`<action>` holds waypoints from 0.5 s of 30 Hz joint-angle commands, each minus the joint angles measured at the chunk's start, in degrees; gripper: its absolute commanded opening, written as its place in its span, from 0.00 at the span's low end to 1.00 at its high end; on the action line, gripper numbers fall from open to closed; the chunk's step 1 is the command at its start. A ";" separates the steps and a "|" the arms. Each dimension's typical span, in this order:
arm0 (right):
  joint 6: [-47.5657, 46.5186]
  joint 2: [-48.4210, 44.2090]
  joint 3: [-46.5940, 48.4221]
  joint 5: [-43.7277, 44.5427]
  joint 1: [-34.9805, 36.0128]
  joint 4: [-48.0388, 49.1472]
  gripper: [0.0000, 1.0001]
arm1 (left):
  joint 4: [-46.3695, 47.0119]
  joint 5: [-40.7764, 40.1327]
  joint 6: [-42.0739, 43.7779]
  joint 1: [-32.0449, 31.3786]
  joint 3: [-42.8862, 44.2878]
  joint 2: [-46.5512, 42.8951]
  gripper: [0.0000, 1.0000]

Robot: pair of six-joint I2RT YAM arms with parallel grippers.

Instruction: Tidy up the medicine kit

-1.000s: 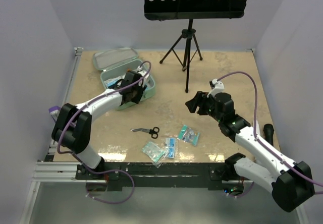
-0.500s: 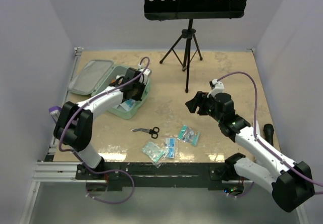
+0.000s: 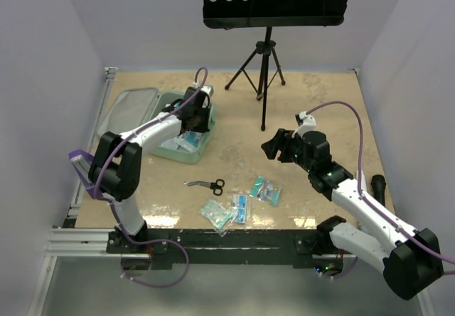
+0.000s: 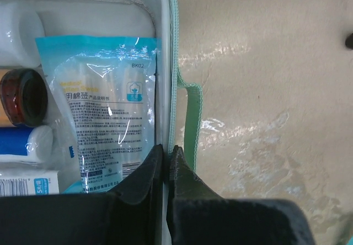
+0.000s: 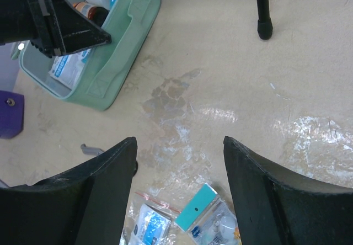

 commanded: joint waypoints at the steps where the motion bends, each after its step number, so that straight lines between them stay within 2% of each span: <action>1: 0.48 -0.69 0.19 0.57 0.05 1.02 0.69 | 3.70 2.81 -9.36 -0.73 2.79 2.53 0.00; 15: 0.83 2.47 1.07 0.31 0.05 2.07 0.69 | 13.64 -0.70 -26.77 -1.25 -0.90 2.44 0.00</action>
